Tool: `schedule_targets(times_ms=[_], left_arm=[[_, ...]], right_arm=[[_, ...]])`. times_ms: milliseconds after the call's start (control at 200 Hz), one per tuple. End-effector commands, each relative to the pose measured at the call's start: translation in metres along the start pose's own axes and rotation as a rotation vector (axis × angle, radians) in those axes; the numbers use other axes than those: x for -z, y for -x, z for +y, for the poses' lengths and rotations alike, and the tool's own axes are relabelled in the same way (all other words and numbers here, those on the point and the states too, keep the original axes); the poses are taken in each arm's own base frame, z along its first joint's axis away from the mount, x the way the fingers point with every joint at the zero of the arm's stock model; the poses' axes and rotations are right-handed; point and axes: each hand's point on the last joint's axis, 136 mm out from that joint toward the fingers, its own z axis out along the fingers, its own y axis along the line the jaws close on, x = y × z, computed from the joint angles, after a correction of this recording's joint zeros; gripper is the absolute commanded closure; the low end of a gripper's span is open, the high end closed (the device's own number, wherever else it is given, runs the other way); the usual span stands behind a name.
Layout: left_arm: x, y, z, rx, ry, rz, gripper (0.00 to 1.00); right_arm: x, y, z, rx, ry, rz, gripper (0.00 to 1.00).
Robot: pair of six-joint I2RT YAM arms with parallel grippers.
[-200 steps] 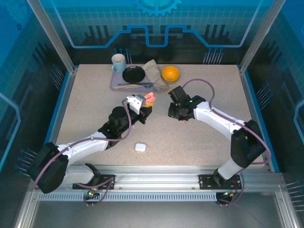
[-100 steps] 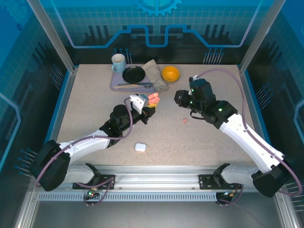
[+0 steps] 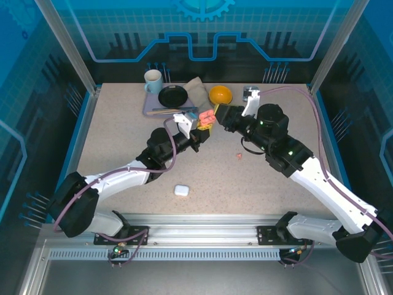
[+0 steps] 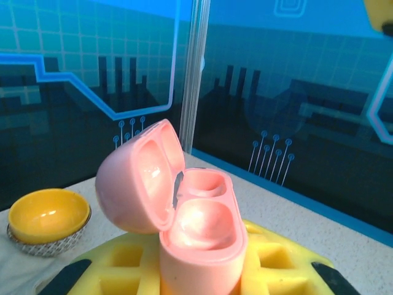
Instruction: Insert wireless bluetooth earbuds into charging case
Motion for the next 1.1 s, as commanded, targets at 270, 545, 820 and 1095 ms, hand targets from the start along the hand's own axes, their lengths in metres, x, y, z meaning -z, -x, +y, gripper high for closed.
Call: schedule_targets(times_ms=[270, 545, 820, 1095], left_arm=[[-0.014, 0.056, -0.018, 0.01, -0.07, -0.163, 1.0], [-0.016, 0.061, -0.022, 0.008, -0.082, -0.167, 1.0], [-0.016, 0.061, -0.026, 0.017, -0.092, -0.167, 1.0], [-0.015, 0.064, -0.028, 0.021, -0.093, -0.174, 1.0]], right_arm=[[0.001, 0.006, 0.02, 0.001, 0.098, -0.12, 0.71], [-0.007, -0.001, 0.017, 0.001, 0.079, -0.128, 0.72], [-0.015, -0.005, 0.013, -0.002, 0.06, -0.122, 0.73], [-0.019, -0.013, 0.005, -0.008, 0.04, -0.104, 0.74]])
